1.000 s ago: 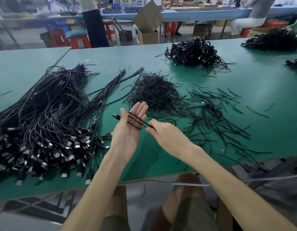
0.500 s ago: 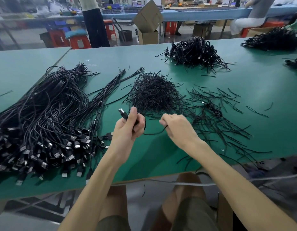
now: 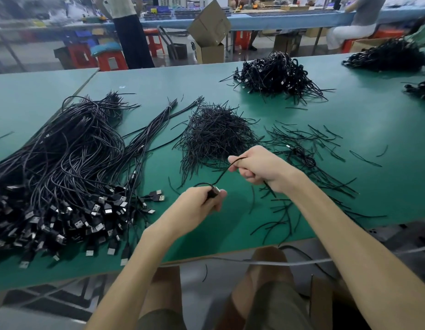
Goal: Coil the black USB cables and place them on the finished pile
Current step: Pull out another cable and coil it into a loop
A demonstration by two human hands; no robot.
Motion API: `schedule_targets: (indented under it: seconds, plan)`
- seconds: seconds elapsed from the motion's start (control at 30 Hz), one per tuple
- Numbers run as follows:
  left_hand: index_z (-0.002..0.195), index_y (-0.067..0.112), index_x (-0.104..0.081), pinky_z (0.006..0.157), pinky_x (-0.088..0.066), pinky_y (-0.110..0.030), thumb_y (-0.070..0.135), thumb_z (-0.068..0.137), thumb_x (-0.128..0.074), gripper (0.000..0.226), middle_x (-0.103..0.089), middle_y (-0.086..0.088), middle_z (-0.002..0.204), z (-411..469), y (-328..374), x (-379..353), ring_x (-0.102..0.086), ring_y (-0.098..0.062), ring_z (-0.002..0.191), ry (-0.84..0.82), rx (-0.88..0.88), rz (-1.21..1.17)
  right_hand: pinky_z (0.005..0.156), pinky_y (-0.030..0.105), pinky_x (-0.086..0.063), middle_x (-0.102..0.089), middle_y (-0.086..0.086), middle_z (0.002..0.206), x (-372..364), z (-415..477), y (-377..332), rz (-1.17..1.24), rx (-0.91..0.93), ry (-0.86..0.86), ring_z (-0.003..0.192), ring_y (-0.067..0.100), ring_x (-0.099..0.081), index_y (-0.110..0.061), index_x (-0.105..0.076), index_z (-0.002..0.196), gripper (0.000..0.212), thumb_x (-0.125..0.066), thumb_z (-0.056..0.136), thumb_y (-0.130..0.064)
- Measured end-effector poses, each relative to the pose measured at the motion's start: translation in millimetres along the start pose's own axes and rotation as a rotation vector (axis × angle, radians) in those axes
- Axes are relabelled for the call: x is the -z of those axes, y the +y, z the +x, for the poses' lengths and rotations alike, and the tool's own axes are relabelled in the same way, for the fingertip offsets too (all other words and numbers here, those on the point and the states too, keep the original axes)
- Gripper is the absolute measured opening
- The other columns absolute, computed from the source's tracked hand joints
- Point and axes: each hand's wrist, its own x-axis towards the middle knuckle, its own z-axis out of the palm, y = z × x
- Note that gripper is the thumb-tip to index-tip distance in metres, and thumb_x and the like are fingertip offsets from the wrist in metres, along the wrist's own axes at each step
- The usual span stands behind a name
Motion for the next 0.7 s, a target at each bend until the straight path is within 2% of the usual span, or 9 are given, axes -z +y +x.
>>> schedule_targets:
  seconds: [0.1, 0.2, 0.27, 0.33, 0.43, 0.47, 0.53, 0.6, 0.7]
  plan:
    - [0.103, 0.012, -0.069, 0.078, -0.046, -0.022, 0.02, 0.109, -0.043, 0.028, -0.071, 0.005, 0.091, 7, -6, -2, -0.064, -0.003, 0.078, 0.088, -0.041, -0.225, 0.041, 0.019, -0.018, -0.039, -0.004, 0.049, -1, -11, -12, 0.111, 0.096, -0.127, 0.04, 0.009, -0.023, -0.003, -0.064, 0.089, 0.028, -0.056, 0.105, -0.024]
    - [0.126, 0.008, -0.068, 0.092, -0.045, -0.014, 0.04, 0.107, -0.035, 0.049, -0.074, 0.005, 0.116, 7, -4, -5, -0.067, -0.007, 0.109, 0.101, -0.1, -0.474, 0.041, 0.016, -0.024, -0.039, -0.004, 0.048, -10, -25, -14, 0.086, 0.23, -0.146, 0.041, 0.007, -0.027, -0.003, -0.066, 0.09, 0.027, -0.053, 0.106, -0.021]
    - [0.1, 0.013, -0.073, 0.094, -0.043, -0.011, 0.059, 0.103, -0.034, 0.06, -0.074, 0.017, 0.103, 6, -3, -9, -0.066, 0.001, 0.107, 0.126, -0.033, -0.702, 0.042, 0.018, -0.027, -0.042, -0.004, 0.048, -23, -32, -12, 0.049, 0.287, -0.137, 0.044, 0.009, -0.03, -0.004, -0.066, 0.089, 0.027, -0.051, 0.106, -0.018]
    - [0.084, 0.017, -0.068, 0.1, -0.039, -0.02, 0.069, 0.098, -0.037, 0.062, -0.069, 0.008, 0.098, 7, -2, -9, -0.063, -0.008, 0.102, 0.167, 0.058, -0.976, 0.043, 0.021, -0.032, -0.046, -0.004, 0.047, -35, -36, -9, -0.038, 0.348, -0.099, 0.044, 0.011, -0.035, -0.001, -0.063, 0.087, 0.027, -0.049, 0.106, -0.014]
    - [0.126, 0.003, -0.065, 0.111, -0.043, -0.032, 0.056, 0.104, -0.032, 0.066, -0.066, -0.012, 0.129, 12, 1, -6, -0.059, -0.021, 0.127, 0.143, 0.066, -1.299, 0.048, 0.027, -0.039, -0.051, -0.004, 0.049, -49, -40, 4, -0.216, 0.417, -0.014, 0.044, 0.012, -0.042, 0.002, -0.059, 0.087, 0.024, -0.049, 0.104, -0.011]
    - [0.129, 0.005, -0.063, 0.104, -0.05, -0.03, 0.05, 0.105, -0.032, 0.06, -0.068, -0.01, 0.129, 12, 4, -3, -0.063, -0.02, 0.123, 0.145, 0.075, -1.384, 0.049, 0.029, -0.041, -0.052, -0.003, 0.051, -52, -41, 10, -0.27, 0.417, -0.003, 0.045, 0.013, -0.044, -0.001, -0.06, 0.087, 0.023, -0.049, 0.104, -0.012]
    - [0.118, 0.01, -0.065, 0.074, -0.058, -0.026, 0.039, 0.104, -0.042, 0.039, -0.072, -0.001, 0.106, 13, 8, 0, -0.07, -0.015, 0.096, 0.157, 0.148, -1.54, 0.054, 0.035, -0.045, -0.053, 0.003, 0.054, -58, -44, 21, -0.351, 0.403, -0.037, 0.048, 0.018, -0.047, -0.01, -0.059, 0.086, 0.022, -0.05, 0.105, -0.017]
    - [0.104, 0.019, -0.061, 0.052, -0.045, -0.025, 0.033, 0.104, -0.045, 0.021, -0.059, 0.007, 0.087, 10, 12, 1, -0.06, -0.01, 0.075, 0.14, 0.173, -1.602, 0.059, 0.038, -0.045, -0.051, 0.001, 0.056, -62, -45, 29, -0.429, 0.395, -0.065, 0.052, 0.021, -0.048, -0.015, -0.058, 0.085, 0.025, -0.049, 0.106, -0.023]
    - [0.093, 0.018, -0.054, 0.064, -0.04, -0.025, 0.027, 0.109, -0.04, 0.023, -0.046, 0.006, 0.077, 9, 13, 3, -0.046, -0.01, 0.064, 0.224, 0.163, -1.742, 0.063, 0.038, -0.046, -0.056, -0.004, 0.063, -60, -41, 33, -0.498, 0.39, 0.016, 0.057, 0.019, -0.05, -0.02, -0.059, 0.084, 0.033, -0.048, 0.105, -0.044]
